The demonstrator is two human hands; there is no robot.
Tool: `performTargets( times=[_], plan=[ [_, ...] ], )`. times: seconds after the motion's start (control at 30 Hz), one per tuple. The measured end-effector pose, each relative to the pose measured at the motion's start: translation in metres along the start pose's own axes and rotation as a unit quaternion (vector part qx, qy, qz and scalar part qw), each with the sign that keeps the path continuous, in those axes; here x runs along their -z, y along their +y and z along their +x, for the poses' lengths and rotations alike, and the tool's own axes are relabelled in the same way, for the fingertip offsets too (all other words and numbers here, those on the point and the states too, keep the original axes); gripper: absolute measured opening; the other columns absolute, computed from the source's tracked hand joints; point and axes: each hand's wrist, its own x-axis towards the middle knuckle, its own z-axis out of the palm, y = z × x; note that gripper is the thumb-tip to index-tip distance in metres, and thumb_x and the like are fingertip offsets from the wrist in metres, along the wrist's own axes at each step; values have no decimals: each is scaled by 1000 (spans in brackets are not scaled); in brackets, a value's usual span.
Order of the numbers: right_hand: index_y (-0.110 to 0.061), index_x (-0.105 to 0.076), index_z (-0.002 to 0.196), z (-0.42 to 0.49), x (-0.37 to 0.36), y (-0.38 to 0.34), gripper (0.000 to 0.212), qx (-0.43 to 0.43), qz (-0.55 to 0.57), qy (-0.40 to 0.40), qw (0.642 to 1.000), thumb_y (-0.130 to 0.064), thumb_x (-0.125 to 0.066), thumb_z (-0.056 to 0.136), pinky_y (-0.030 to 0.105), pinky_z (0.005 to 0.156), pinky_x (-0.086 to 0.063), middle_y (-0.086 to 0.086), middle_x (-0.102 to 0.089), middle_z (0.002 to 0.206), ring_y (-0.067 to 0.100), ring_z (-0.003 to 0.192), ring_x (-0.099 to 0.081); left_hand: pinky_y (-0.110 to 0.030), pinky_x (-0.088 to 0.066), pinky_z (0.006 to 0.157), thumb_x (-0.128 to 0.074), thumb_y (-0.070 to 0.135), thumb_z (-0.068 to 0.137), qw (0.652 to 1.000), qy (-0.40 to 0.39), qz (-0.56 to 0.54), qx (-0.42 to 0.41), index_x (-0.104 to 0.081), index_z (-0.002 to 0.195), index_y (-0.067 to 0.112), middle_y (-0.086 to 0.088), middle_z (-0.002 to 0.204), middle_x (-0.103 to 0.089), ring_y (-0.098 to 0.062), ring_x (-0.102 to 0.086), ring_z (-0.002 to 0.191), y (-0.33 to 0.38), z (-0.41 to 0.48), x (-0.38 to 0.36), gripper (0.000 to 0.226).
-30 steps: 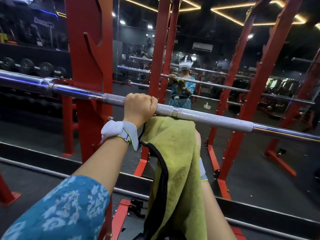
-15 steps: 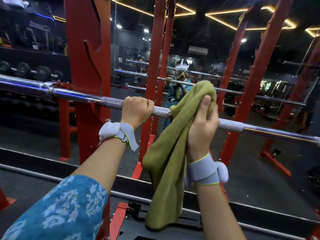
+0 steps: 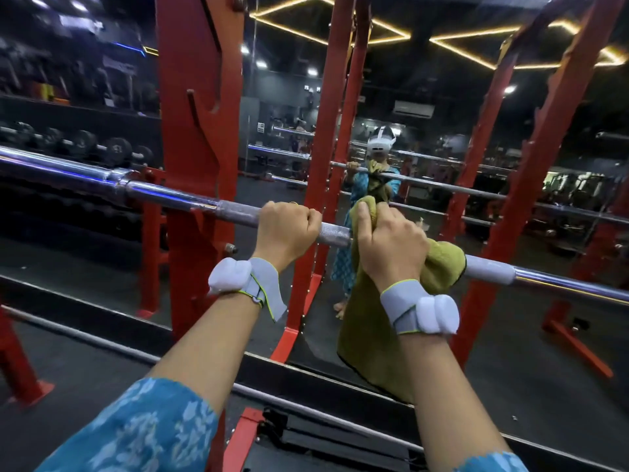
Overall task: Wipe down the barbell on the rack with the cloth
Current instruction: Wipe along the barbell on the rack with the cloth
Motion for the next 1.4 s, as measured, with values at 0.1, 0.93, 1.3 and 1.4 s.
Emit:
performTargets(
  times=[0.1,0.93,1.3,1.4],
  plan=[
    [-9,-57,66,0,-8,-11,51,33,16,-2,999,-45,-31,92,31,50,-33,13,-60,61,37,51,-58,-23,-39,48,-36,24,77,1000,5,17,-7,-61,40,8,-12,39,-53,-29,-50,34,-2,0,-4,48],
    [-13,-56,53,3,-32,-43,43,13,1,50,999,-32,-44,89,28,48,-37,9,-58,51,34,43,-53,-22,-36,42,-38,28,83,993,6,-46,-112,-56,43,8,-13,41,-52,-32,-50,36,-16,3,-1,49],
    [-15,-57,54,1,-48,-71,40,25,-38,73,996,-32,-45,88,28,50,-36,7,-59,53,32,45,-53,-29,-42,50,-41,17,80,985,64,-46,-154,-50,42,6,-11,41,-49,-29,-47,39,-75,19,28,40],
    [-16,-59,56,1,-54,-89,38,31,-58,74,995,-33,-45,88,27,50,-36,6,-59,52,31,45,-54,-29,-41,49,-43,16,81,984,83,-35,-151,-47,43,7,-11,41,-47,-30,-47,39,-110,21,38,39]
  ],
)
